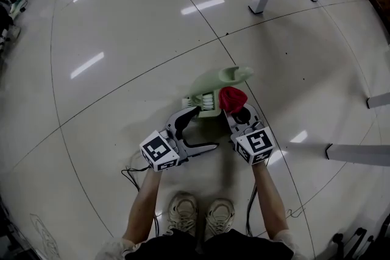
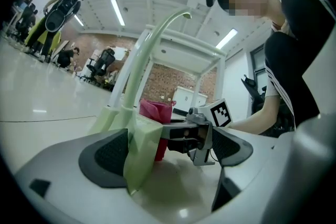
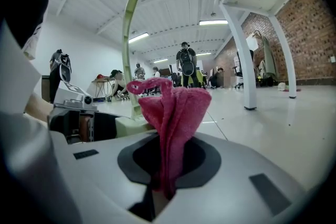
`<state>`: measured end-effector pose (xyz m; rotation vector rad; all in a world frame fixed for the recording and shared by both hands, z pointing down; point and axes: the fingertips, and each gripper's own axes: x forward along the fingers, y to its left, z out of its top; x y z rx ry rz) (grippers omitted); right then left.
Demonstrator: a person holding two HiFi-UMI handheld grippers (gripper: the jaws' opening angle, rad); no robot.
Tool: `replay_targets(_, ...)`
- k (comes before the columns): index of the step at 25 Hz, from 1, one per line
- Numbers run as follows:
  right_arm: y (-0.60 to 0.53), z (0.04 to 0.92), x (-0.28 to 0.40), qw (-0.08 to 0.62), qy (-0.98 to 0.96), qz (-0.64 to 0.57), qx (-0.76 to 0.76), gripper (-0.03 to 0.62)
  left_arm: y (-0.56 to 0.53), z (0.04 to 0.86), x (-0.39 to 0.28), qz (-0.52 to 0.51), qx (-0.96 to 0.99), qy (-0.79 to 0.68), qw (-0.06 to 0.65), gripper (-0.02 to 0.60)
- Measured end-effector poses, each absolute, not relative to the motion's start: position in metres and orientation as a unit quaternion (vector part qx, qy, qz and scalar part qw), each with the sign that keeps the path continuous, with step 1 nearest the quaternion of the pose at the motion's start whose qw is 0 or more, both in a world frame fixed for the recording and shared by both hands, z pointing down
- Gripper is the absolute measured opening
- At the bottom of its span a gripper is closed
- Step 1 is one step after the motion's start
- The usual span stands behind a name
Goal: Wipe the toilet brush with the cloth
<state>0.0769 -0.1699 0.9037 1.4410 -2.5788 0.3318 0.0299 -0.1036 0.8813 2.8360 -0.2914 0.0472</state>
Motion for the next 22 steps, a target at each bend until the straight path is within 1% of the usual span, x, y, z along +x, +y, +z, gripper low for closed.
replay_targets(9,-0.118,0.902,0.067,0.048,-0.858,0.146,0.491,0.031,-0.103,0.885,0.029,0.03,0.986,-0.096,0.136,0.482)
replay_targets(11,-0.114,0.902,0.072,0.048,-0.846,0.148,0.511,0.031,-0.105,0.884,0.025,0.037,0.986,-0.105,0.127,0.482)
replay_targets(14,-0.105,0.9,0.079,0.025,-0.821,0.161,0.547,0.031,-0.11,0.882,0.008,0.039,0.984,-0.128,0.121,0.482)
replay_targets(17,-0.098,0.9,0.068,0.01,-0.817,0.158,0.554,0.031,-0.114,0.89,-0.011,0.046,0.979,-0.149,0.131,0.482)
replay_targets(22,-0.103,0.899,0.039,0.016,-0.827,0.146,0.542,0.031,-0.11,0.891,-0.023,0.042,0.977,-0.157,0.141,0.482)
